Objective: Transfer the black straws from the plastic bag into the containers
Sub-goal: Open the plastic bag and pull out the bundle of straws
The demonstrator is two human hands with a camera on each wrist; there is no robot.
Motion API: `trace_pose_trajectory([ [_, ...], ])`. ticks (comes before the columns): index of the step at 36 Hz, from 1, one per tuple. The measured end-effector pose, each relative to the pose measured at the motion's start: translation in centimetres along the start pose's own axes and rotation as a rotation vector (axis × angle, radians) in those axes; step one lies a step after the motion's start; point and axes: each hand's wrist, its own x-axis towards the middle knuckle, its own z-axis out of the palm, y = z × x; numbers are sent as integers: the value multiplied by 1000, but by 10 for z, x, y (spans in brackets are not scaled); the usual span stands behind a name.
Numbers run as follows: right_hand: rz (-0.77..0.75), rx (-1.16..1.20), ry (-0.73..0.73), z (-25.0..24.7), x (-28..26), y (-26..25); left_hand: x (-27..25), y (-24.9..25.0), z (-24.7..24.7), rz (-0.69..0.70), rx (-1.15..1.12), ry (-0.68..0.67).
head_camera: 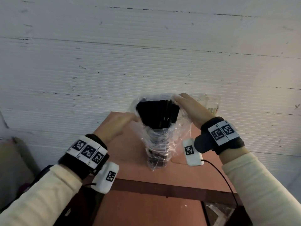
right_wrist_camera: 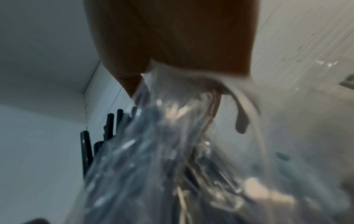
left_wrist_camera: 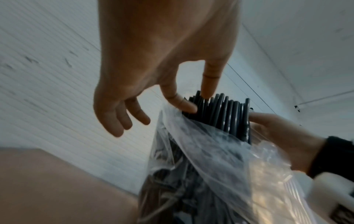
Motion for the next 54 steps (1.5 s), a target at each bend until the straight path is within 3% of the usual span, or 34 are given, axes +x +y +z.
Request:
trace_pose_trajectory([
  [3,-18,-6,-10,-1,-2,4,3,9,-8,110,-77,143],
  [5,-2,3,-26,-2,-4,3,8,13,-8,167,-138,149],
  [9,-4,-44,-72,-4,-10,0,24,16,6,116,-148,134],
  [13,-54,-60,-103,-8,-17,-7,32,26,17,119,-65,267],
  [19,-75,-22,-74,-14,-26,0,34,34,12,-1,-133,25],
  [25,-25,123,-61,-9,-26,9,33,36,17,-27,-167,-56],
  [36,-256,256,48,-10,-26,-2,19,48,16,322,-207,66],
  [43,-259,82,-6,1,-43,21,3,22,33,289,-211,40],
  [49,-369,-22,-43,3,-52,18,-1,25,31,457,63,-22],
  [54,-363,-47,-125,3,-58,14,-1,31,38,363,73,41],
])
